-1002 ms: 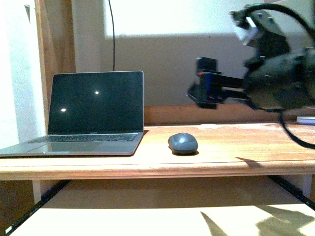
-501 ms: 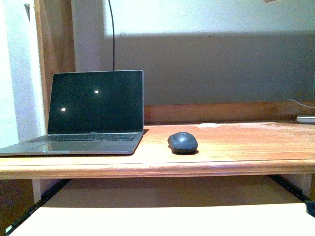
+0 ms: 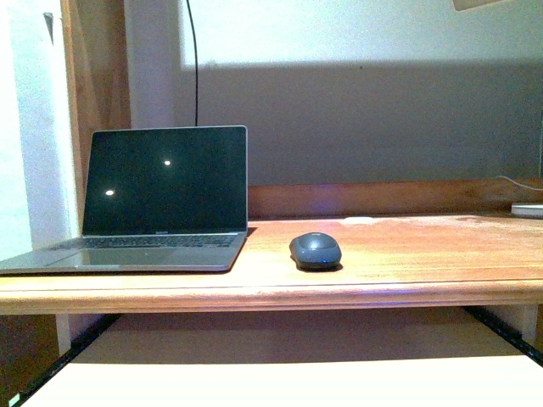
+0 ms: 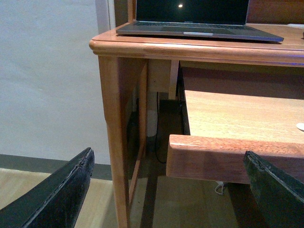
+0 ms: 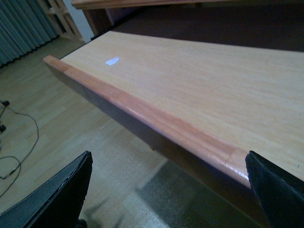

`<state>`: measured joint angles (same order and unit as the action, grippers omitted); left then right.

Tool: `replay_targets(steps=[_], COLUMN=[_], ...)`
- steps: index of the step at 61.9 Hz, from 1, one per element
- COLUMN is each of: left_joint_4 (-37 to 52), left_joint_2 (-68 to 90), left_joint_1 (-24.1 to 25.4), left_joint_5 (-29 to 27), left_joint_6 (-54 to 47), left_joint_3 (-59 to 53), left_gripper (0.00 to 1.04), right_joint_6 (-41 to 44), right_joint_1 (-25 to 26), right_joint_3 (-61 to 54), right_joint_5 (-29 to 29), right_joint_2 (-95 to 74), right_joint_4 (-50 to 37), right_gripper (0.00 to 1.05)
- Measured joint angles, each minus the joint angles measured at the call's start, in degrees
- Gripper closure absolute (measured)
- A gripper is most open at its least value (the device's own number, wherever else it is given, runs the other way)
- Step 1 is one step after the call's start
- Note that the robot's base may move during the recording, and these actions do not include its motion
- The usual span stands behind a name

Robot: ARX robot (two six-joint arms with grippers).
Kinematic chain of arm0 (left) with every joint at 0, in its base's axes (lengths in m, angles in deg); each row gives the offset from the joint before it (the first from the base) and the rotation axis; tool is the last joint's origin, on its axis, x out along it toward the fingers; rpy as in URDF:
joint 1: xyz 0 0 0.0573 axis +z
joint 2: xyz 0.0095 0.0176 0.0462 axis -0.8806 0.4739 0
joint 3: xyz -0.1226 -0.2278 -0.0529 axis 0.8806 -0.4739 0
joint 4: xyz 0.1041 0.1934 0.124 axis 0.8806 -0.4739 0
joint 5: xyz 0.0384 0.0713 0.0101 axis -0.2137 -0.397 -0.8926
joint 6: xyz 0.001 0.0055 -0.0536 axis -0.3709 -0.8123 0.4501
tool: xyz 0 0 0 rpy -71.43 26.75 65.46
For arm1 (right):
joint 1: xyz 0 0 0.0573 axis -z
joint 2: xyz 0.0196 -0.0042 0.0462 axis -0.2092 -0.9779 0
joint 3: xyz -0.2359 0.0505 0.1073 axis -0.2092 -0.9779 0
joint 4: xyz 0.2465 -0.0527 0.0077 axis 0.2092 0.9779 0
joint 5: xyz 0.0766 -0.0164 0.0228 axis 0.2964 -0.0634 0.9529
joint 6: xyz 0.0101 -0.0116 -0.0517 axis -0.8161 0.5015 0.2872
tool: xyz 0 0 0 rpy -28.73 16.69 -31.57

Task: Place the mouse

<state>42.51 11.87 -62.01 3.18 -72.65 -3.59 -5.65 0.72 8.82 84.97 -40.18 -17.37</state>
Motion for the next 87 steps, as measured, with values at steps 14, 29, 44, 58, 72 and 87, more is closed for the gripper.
replay_targets(steps=[14,29,44,58,72,87], left_joint_4=[0.00,0.00,0.00,0.00,0.00,0.00], left_joint_2=[0.00,0.00,0.00,0.00,0.00,0.00], left_joint_1=[0.00,0.00,0.00,0.00,0.00,0.00], left_joint_5=[0.00,0.00,0.00,0.00,0.00,0.00], left_joint_6=[0.00,0.00,0.00,0.00,0.00,0.00], left_joint_3=[0.00,0.00,0.00,0.00,0.00,0.00], left_gripper=[0.08,0.08,0.08,0.08,0.08,0.08], right_joint_6=[9.16,4.17,-10.88,-17.42,-21.46,-22.69], right_joint_1=[-1.31,-7.89,-18.99,-27.41,-33.92,-39.10], right_joint_3=[-1.44,-4.94,-4.66,1.27,8.81,17.62], right_joint_5=[-1.75,-6.82,-17.59,-26.97,-35.41,-43.39], right_joint_2=[-3.17,-6.05,-14.56,-22.69,-28.92,-35.95], right_joint_4=[3.30,-10.60,-33.40,-39.95,-42.14,-41.44], right_gripper=[0.07,0.07,0.07,0.07,0.07,0.07])
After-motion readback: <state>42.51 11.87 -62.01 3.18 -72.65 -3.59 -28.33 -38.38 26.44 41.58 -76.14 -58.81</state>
